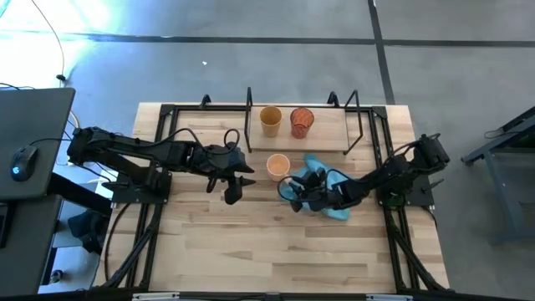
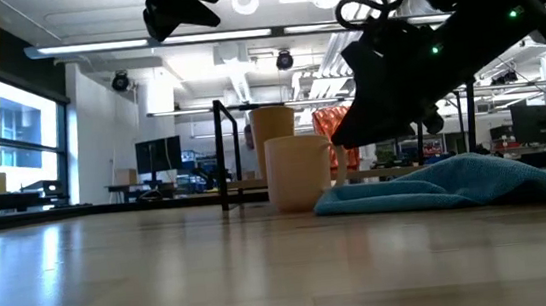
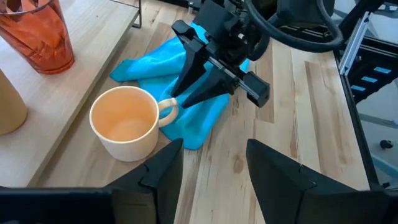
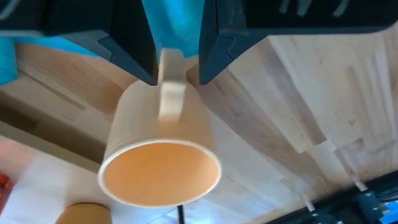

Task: Stack small to large cups/mugs on shelf
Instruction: Put the light orange mug on the shelf

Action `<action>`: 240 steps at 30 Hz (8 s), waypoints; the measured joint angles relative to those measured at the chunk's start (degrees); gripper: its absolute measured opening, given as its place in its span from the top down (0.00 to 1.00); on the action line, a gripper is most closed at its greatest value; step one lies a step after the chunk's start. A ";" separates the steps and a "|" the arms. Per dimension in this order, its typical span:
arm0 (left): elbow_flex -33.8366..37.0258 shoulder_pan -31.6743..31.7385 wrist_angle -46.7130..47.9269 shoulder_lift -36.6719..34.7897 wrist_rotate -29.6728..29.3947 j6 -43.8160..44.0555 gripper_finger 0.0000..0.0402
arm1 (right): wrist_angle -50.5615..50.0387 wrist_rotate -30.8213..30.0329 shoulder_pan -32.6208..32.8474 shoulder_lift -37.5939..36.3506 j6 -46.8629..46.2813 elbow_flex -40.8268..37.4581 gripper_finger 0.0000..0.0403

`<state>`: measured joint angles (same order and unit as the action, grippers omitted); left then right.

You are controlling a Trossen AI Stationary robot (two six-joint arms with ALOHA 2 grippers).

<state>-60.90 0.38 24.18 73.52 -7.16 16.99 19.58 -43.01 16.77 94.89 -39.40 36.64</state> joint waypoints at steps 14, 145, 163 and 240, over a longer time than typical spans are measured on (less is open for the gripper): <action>0.00 -0.01 0.00 0.02 0.02 -0.11 0.59 | 1.95 2.29 -3.26 0.00 1.95 0.00 0.73; 0.02 0.00 3.02 0.04 1.34 -4.96 0.59 | -94.54 -18.45 9.82 -3.39 -73.28 22.13 0.98; 0.02 -0.02 3.29 0.04 1.60 -4.92 0.59 | -97.82 -20.58 5.99 -3.39 -73.13 21.24 0.98; 0.02 -0.02 3.65 0.04 4.79 -7.09 0.59 | -81.38 -24.43 -5.34 -3.39 -70.04 14.10 0.98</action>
<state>-60.88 0.36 27.83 73.56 -2.37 9.91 -61.80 -67.44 11.43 91.50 -109.43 50.74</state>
